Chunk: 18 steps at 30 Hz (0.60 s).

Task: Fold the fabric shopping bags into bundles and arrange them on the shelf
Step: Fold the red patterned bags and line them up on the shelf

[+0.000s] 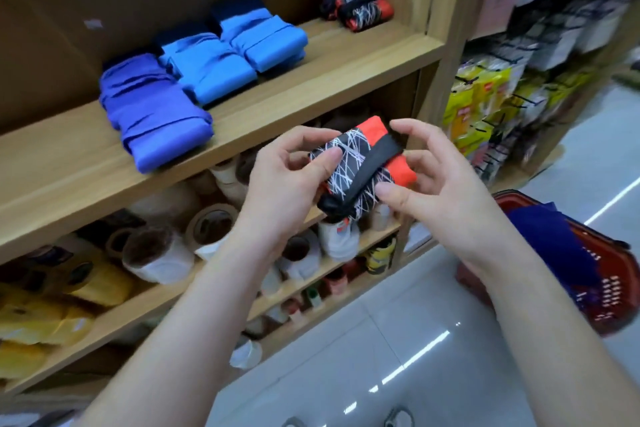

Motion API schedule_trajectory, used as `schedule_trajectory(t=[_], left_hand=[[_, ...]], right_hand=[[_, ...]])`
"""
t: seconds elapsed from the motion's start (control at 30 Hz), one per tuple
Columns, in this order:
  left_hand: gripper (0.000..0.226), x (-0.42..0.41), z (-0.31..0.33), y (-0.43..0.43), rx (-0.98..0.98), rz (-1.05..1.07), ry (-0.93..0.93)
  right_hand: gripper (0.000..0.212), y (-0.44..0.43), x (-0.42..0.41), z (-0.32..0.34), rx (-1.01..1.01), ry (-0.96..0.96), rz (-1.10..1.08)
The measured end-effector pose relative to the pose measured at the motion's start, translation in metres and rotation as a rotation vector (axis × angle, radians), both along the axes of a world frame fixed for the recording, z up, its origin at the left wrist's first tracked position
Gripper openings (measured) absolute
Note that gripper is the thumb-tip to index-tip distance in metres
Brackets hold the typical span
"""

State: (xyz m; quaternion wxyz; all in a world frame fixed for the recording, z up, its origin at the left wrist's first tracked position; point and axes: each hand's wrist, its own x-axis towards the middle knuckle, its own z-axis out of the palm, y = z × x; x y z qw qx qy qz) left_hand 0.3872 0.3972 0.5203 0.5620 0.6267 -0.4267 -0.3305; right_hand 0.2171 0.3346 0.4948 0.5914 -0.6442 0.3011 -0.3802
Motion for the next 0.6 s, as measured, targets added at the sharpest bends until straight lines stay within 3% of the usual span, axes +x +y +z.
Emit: schedule_trajectory(t=[0.07, 0.23, 0.37, 0.6], left_hand=[[0.012, -0.009, 0.009, -0.017, 0.037, -0.028, -0.017], [0.018, -0.014, 0.027, -0.050, 0.129, -0.146, -0.084], [0.023, -0.009, 0.038, -0.075, 0.185, -0.244, -0.150], [0.016, 0.029, 0.072, -0.138, 0.175, -0.220, -0.250]], right_hand=[[0.059, -0.015, -0.010, 0.005, -0.014, -0.007, 0.002], [0.034, -0.053, -0.014, 0.007, 0.238, -0.176, -0.071], [0.030, -0.077, -0.006, 0.009, 0.258, -0.206, -0.127], [0.035, -0.136, 0.021, 0.026, 0.197, -0.149, -0.069]])
